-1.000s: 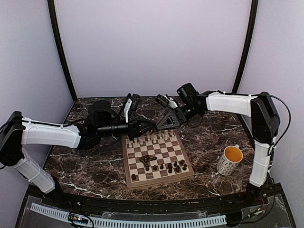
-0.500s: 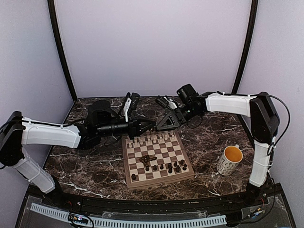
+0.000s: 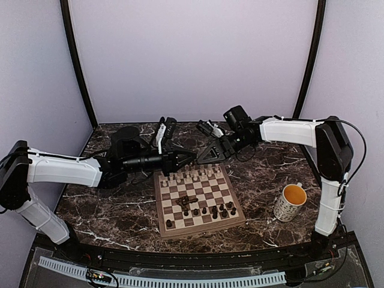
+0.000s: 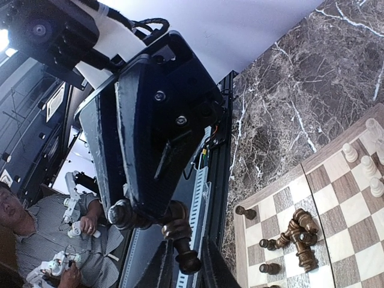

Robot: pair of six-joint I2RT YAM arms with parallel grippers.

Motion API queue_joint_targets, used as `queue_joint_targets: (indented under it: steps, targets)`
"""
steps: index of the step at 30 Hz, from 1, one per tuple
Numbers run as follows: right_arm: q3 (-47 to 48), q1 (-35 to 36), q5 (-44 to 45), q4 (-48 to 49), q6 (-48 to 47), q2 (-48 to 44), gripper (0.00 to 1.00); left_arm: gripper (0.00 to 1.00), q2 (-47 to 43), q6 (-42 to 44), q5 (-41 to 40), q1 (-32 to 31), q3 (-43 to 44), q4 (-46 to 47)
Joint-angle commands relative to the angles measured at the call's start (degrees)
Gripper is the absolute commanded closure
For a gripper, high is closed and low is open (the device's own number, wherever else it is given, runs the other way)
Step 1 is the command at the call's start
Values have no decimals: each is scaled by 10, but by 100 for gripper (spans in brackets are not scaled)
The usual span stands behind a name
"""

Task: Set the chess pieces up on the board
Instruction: Pass from the left arm to the right

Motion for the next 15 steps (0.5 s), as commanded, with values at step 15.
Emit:
queue_joint_targets:
  steps: [15]
  targets:
    - [50,23,314,-147,-185,-32,99,100,-88,76,-73,-2,18,-161]
